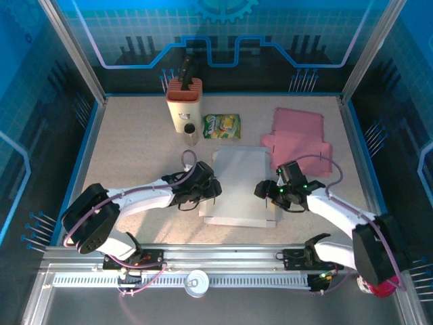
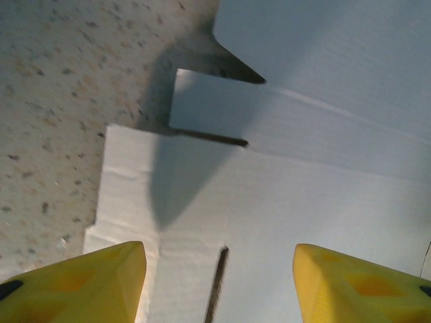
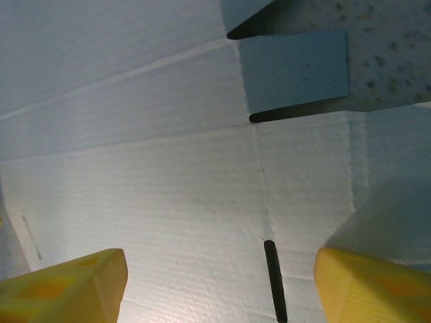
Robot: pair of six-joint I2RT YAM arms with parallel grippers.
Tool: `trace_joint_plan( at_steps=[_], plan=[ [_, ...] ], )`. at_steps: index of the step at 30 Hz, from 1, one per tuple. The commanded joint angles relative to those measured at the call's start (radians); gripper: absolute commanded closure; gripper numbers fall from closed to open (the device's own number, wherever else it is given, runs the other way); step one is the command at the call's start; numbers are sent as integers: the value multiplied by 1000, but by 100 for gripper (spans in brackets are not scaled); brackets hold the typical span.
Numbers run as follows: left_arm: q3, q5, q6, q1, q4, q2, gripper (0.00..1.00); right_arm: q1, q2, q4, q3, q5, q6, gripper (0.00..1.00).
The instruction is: Fold the paper box
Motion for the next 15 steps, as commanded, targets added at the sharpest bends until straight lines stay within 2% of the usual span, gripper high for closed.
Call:
trace_joint_plan(
  at_steps=[1, 4, 8, 11, 15],
  plan=[
    [-48, 30, 5, 29, 33, -28, 40, -20, 100, 86, 99, -53, -56, 26],
    [-62, 42, 11, 42, 35, -27, 40, -23, 215, 114, 180, -93, -74, 27],
    [-83, 58, 7, 49, 52, -17, 41, -29, 304, 75, 279, -98, -99, 34],
    [-100, 80, 0, 49, 82, -13, 41, -19, 185, 43, 248, 5, -81, 34],
    [-112, 91, -11, 47, 109, -2, 43, 3, -48, -43, 161, 150, -31, 32]
  ],
)
